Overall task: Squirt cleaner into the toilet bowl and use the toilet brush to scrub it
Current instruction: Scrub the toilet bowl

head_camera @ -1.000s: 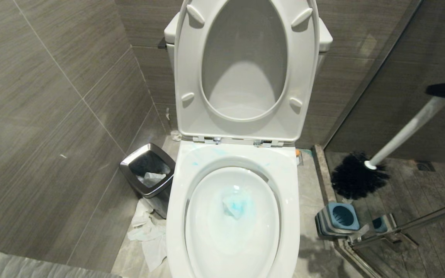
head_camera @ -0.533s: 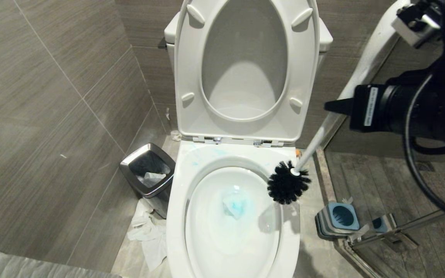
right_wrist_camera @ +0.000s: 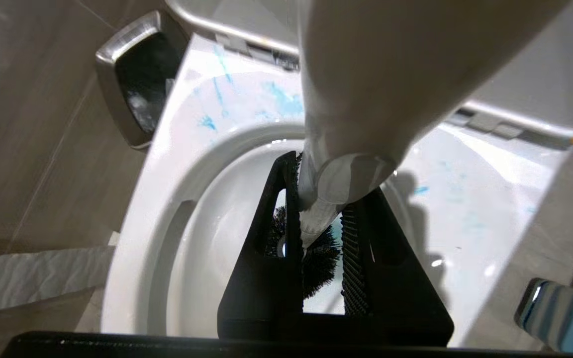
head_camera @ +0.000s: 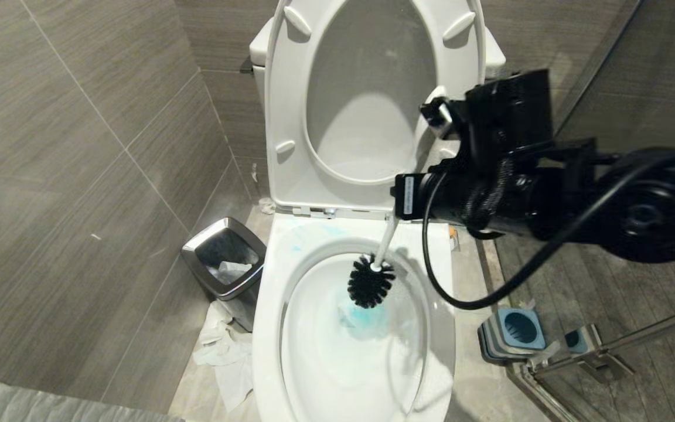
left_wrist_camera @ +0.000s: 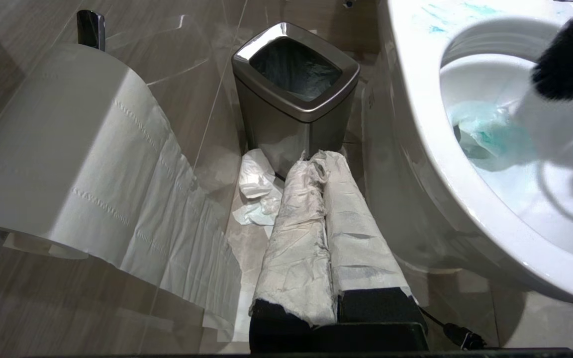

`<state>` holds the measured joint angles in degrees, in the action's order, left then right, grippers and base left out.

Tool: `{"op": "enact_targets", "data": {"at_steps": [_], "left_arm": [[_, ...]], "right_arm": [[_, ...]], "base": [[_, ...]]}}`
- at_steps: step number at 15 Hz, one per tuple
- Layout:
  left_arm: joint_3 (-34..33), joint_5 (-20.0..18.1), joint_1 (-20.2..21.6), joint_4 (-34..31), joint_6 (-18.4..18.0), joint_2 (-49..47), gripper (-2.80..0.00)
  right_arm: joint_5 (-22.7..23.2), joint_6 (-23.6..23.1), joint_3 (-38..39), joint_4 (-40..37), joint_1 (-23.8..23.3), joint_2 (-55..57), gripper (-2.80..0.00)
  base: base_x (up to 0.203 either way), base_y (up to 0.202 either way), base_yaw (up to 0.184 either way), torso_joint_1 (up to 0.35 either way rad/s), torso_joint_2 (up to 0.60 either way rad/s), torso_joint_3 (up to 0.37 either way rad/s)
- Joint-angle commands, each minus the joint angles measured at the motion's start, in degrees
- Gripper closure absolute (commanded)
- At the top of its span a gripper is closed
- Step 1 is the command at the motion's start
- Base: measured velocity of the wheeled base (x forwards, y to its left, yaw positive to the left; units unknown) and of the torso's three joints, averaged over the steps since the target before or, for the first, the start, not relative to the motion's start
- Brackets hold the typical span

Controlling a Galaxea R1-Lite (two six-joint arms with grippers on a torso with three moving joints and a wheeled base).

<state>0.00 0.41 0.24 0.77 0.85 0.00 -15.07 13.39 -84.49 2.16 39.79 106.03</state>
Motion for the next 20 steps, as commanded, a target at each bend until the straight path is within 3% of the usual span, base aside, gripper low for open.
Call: {"op": "enact_targets", "data": {"at_steps": [1,8,12,16,20], "left_arm": [[-0.44,0.02,0.02,-0.04,0.00,0.00,0.00],[-0.44,0.02,0.02,0.02,0.03,0.00,0.00],[-0.44,0.02,0.02,0.02,0.03,0.00,0.00],[-0.44,0.02,0.02,0.02,-0.05,0.00,0.00],[-0.44,0.02,0.02,0.02,0.00,0.00,0.00]], "right_arm": [[-0.06,0.25,-1.74,0.68,-0.17,8.04,0.00],[-0.37,0.41,-9.18,4.51,-1.96,24.94,0.00],[-0.65,-0.10,-16.54,1.34,-2.15,32.19,0.00],[-1.62,-0.04,-13.21,1.01,-1.22,23.36,0.00],[-1.86,-0.03,-3.98,0.84,0.61,8.85,0.00]], "base": [[0.000,0.000,0.000,0.000,0.00,0.000],[0.000,0.000,0.000,0.000,0.00,0.000],[0.000,0.000,0.000,0.000,0.00,0.000],[0.000,0.000,0.000,0.000,0.00,0.000],[0.000,0.000,0.000,0.000,0.00,0.000]]}}
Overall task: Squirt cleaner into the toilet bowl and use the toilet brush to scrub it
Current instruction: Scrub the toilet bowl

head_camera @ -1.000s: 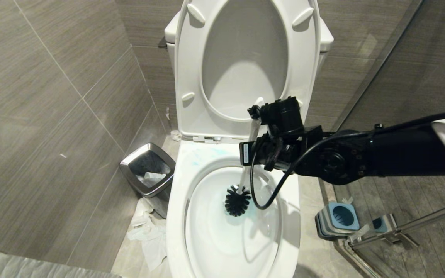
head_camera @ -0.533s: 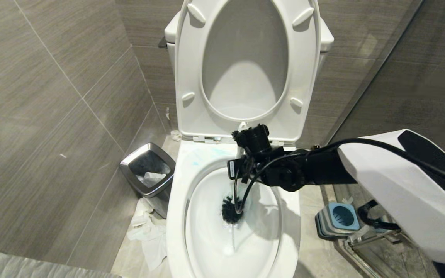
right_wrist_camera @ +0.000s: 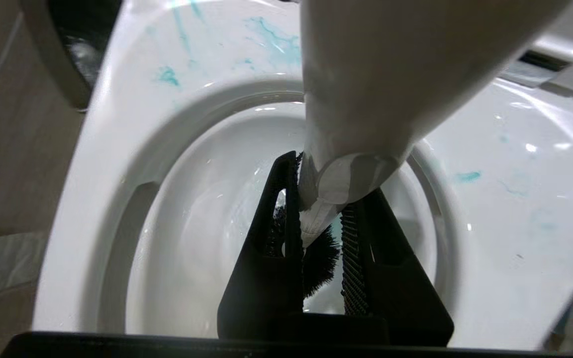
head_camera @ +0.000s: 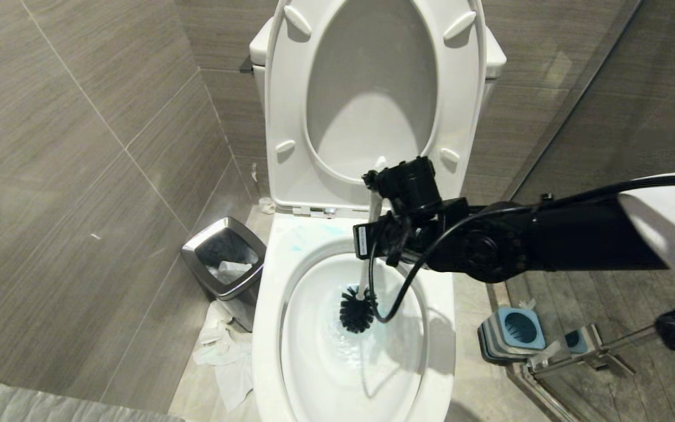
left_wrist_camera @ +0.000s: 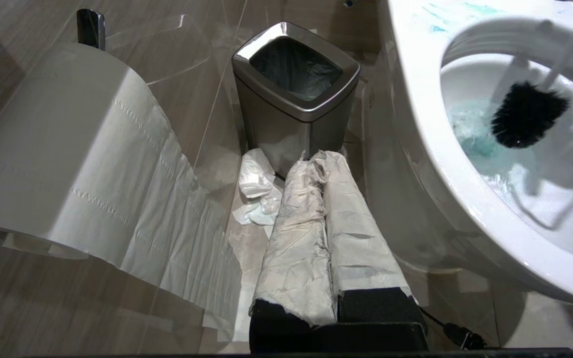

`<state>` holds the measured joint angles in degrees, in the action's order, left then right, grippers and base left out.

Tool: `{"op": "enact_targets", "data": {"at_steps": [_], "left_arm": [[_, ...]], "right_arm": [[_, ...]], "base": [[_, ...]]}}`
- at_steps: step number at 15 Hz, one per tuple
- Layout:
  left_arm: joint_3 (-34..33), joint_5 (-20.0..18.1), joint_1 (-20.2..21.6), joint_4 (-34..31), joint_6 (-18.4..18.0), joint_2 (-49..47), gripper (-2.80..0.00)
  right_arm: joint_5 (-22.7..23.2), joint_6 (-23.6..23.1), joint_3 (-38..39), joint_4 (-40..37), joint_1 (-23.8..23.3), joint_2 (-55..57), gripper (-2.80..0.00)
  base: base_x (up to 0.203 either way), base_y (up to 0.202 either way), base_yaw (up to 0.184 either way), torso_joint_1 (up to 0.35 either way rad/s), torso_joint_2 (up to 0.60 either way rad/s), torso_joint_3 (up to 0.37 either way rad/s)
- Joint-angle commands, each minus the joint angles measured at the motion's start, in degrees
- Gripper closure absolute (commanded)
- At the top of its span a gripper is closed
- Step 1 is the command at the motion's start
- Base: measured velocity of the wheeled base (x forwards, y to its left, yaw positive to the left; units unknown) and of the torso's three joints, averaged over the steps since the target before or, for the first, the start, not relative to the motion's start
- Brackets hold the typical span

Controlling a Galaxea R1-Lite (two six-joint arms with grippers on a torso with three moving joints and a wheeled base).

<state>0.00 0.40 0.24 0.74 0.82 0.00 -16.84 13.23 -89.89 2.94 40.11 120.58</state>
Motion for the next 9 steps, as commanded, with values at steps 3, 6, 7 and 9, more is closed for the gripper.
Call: {"op": "enact_targets", "data": {"at_steps": [3,6,7,9], "left_arm": [[-0.44,0.04,0.02,0.05,0.06,0.00,0.00],[-0.44,0.04,0.02,0.05,0.06,0.00,0.00],[-0.44,0.04,0.02,0.05,0.06,0.00,0.00],[-0.44,0.04,0.02,0.05,0.06,0.00,0.00]], "right_arm": [[-0.65,-0.04,5.42,0.14,0.67,-8.95,0.00],[-2.60,-3.53,5.86,1.11,0.67,-5.69,0.00],[-2.81,-3.90,5.51,2.53,0.67,-3.54,0.00],[-3.03,-4.40,4.92,7.05,0.67,1.14,0.00]], "base": [[0.000,0.000,0.000,0.000,0.00,0.000],[0.000,0.000,0.000,0.000,0.00,0.000],[0.000,0.000,0.000,0.000,0.00,0.000],[0.000,0.000,0.000,0.000,0.00,0.000]]}}
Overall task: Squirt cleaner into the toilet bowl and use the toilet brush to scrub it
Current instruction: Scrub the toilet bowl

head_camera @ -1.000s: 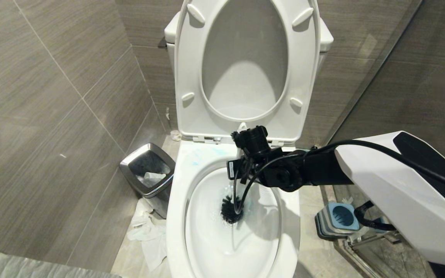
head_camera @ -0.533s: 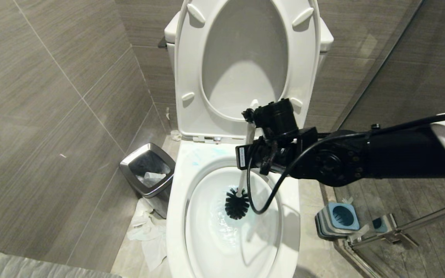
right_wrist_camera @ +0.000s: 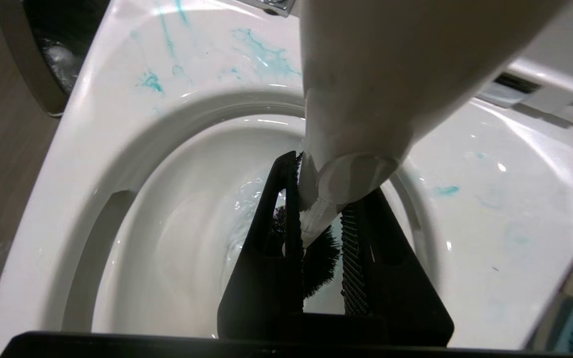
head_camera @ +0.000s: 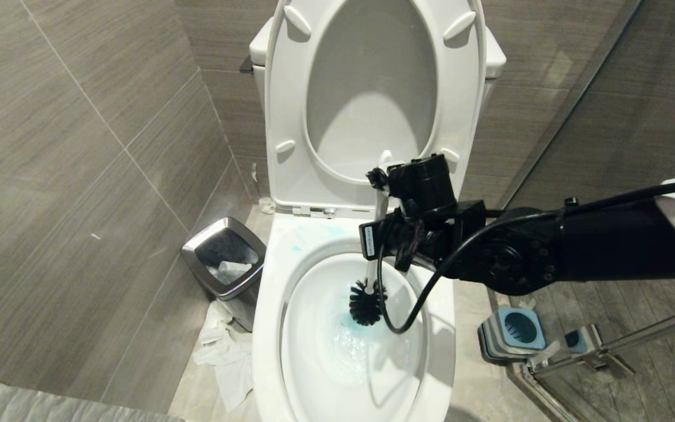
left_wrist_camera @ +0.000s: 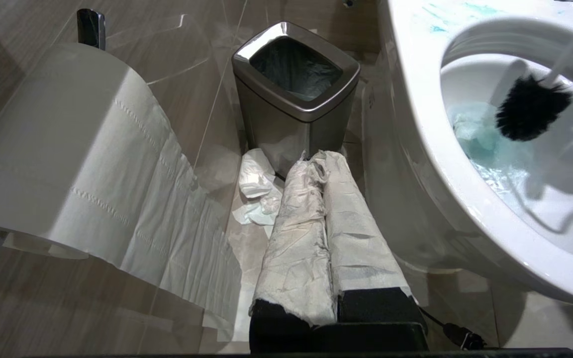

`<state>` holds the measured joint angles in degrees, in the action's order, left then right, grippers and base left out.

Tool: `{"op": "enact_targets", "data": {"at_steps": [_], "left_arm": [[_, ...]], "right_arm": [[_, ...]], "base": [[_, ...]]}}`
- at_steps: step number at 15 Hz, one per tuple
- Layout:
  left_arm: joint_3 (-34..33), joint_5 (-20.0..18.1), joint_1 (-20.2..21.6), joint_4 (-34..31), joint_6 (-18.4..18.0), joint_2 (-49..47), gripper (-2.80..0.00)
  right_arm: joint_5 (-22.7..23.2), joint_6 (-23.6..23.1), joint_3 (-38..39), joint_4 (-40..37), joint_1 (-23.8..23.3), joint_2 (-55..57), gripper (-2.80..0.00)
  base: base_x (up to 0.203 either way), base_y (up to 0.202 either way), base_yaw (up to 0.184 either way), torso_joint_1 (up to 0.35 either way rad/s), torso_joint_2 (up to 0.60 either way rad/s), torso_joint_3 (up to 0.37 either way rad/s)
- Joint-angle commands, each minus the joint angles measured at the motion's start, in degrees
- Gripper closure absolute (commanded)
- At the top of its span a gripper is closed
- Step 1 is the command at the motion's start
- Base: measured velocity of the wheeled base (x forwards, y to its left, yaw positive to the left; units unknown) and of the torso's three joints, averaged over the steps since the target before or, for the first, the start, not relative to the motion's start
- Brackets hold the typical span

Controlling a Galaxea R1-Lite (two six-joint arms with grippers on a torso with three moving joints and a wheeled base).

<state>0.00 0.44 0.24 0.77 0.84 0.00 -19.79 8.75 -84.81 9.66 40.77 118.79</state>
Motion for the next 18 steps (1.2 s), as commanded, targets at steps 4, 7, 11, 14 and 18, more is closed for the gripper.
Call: {"op": "enact_targets", "data": {"at_steps": [4,7,11,14,18], "left_arm": [[-0.44,0.00,0.02,0.02,0.01,0.00,0.00],[-0.44,0.00,0.02,0.02,0.04,0.00,0.00],[-0.44,0.00,0.02,0.02,0.04,0.00,0.00],[-0.44,0.00,0.02,0.02,0.03,0.00,0.00],[-0.44,0.00,0.02,-0.02,0.04,0.00,0.00]], "right_arm": [[-0.16,-0.10,-0.40,8.02,0.02,11.17,0.00],[-0.17,-0.08,-1.39,9.93,-0.07,14.97,0.00],[-0.10,0.27,1.82,10.03,0.04,10.36,0.00],[0.10,0.57,8.00,9.96,0.23,3.66,0.00],[-0.78,0.29,13.03,10.10,0.86,-4.53,0.00]], "base": [[0.000,0.000,0.000,0.000,0.00,0.000],[0.000,0.000,0.000,0.000,0.00,0.000],[0.000,0.000,0.000,0.000,0.00,0.000],[0.000,0.000,0.000,0.000,0.00,0.000],[0.000,0.000,0.000,0.000,0.00,0.000]]}}
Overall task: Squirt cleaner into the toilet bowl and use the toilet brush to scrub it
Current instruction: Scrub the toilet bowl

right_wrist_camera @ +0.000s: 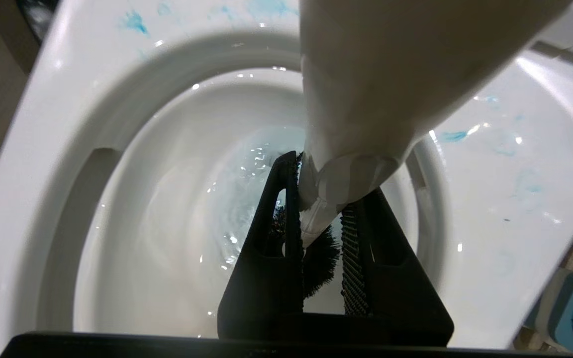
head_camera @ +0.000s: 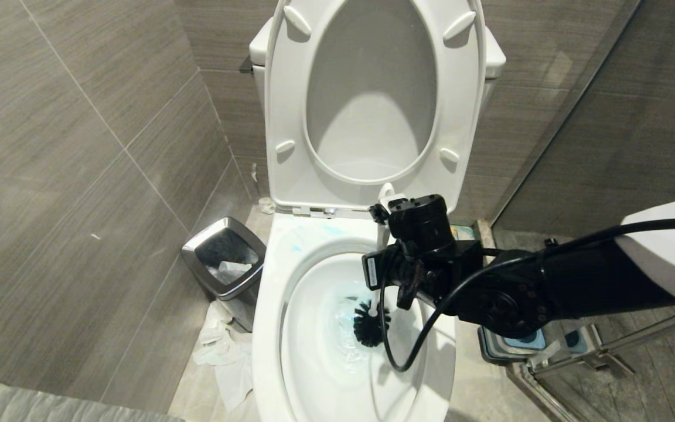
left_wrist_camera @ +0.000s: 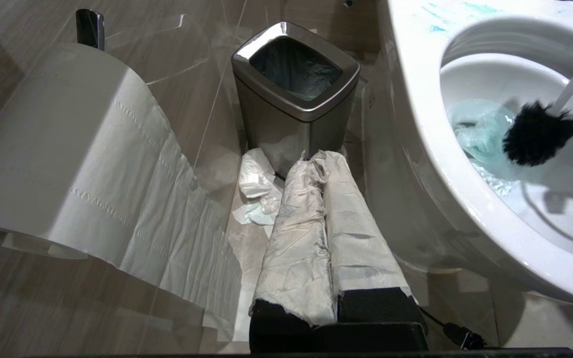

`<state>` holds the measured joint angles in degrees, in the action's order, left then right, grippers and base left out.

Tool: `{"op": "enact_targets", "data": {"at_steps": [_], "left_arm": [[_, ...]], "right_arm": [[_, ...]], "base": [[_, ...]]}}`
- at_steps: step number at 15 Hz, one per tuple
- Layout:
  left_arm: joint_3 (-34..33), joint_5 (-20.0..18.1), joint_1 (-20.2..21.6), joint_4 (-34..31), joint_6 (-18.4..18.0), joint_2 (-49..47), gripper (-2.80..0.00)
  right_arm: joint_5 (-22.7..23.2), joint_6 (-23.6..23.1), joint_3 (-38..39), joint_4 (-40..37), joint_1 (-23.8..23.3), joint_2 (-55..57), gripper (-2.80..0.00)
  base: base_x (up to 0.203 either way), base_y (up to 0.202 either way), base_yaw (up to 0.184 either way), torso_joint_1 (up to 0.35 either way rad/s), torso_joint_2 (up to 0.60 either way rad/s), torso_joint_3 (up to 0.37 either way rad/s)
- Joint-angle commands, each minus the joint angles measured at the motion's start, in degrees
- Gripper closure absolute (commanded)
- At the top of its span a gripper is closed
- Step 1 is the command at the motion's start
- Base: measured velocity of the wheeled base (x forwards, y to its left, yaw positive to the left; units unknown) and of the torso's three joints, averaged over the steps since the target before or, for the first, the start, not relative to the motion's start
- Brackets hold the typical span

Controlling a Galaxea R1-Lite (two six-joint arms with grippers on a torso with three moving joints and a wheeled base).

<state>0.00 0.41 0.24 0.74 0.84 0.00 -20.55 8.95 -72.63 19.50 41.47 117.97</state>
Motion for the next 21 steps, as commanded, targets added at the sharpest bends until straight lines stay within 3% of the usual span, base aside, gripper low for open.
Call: {"op": "enact_targets", "data": {"at_steps": [1,5,7,9,17,21], "left_arm": [[-0.44,0.02,0.02,0.02,0.04,0.00,0.00],[-0.44,0.02,0.02,0.05,0.04,0.00,0.00],[-0.44,0.02,0.02,0.05,0.04,0.00,0.00],[-0.44,0.02,0.02,0.05,-0.05,0.00,0.00],[-0.44,0.02,0.02,0.05,0.04,0.00,0.00],[-0.44,0.02,0.02,0.05,0.04,0.00,0.00]], "right_arm": [[-0.49,-0.17,1.70,0.30,0.49,-5.50,0.00],[-0.80,-5.30,6.85,8.89,1.00,-7.55,0.00],[-0.80,-9.45,9.80,16.19,0.98,-5.73,0.00],[-0.72,-10.78,10.06,19.89,0.98,-2.37,0.00],[0.88,-11.32,0.05,21.74,0.81,13.48,0.00],[-0.75,-11.74,1.12,21.71,1.20,8.67,0.00]], "base": [[0.000,0.000,0.000,0.000,0.00,0.000],[0.000,0.000,0.000,0.000,0.00,0.000],[0.000,0.000,0.000,0.000,0.00,0.000],[0.000,0.000,0.000,0.000,0.00,0.000],[0.000,0.000,0.000,0.000,0.00,0.000],[0.000,0.000,0.000,0.000,0.00,0.000]]}}
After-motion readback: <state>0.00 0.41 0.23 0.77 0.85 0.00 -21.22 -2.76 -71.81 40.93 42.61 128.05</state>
